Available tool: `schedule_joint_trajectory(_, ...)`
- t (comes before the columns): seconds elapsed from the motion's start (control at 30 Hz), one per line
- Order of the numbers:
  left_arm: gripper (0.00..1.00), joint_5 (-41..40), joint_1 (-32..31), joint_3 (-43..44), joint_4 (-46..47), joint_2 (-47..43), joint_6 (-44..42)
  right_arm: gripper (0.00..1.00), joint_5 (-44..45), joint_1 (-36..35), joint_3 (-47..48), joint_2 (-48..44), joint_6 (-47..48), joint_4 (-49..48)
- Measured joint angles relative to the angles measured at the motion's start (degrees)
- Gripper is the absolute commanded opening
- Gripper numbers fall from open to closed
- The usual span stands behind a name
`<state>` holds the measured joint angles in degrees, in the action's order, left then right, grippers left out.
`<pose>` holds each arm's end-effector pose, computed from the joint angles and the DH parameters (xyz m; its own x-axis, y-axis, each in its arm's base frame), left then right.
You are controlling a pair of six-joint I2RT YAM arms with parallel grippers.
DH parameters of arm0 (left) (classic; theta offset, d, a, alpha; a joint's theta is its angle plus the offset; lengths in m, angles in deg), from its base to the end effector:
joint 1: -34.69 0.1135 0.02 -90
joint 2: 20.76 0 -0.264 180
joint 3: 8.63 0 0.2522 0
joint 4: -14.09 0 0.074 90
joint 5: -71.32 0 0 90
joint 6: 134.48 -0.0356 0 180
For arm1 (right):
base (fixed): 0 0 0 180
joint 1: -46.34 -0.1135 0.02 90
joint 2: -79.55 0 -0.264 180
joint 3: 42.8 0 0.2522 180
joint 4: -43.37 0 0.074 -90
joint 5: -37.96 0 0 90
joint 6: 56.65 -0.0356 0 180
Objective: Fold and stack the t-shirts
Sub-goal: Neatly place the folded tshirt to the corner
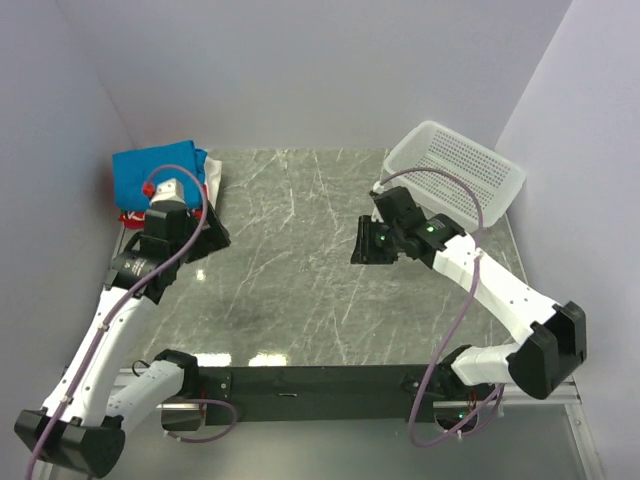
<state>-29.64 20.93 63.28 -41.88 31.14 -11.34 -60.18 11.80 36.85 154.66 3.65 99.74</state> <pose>0.1786 -0.0368 0.3436 -0.5235 -0.4244 -0.7388 -0.2414 0.9055 -0.3490 0.2204 0.1579 0.3027 -0.8763 -0.0078 -0.4817 -0.2293 0.8861 0.4029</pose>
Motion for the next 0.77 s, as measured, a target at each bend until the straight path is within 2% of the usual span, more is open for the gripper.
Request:
schedule_joint_trajectory(0.1,0.99,0.8,-3.7,-1.9,-1.4,-1.9,2.6,0.42,0.2,1.2,-1.0,-2.9,0.2,-1.2)
schedule_joint_trajectory(0.27,0.99,1.1,-6.5,-2.3,-2.1,-3.5,4.3,0.43,0.3,1.7,-2.6,-5.2,0.1,-2.7)
schedule_joint_trajectory(0.77,1.0,0.6,-8.0,-2.3,-2.2,-4.1,2.4,0.45,3.0,1.7,-5.6,-10.1,-0.5,-2.7)
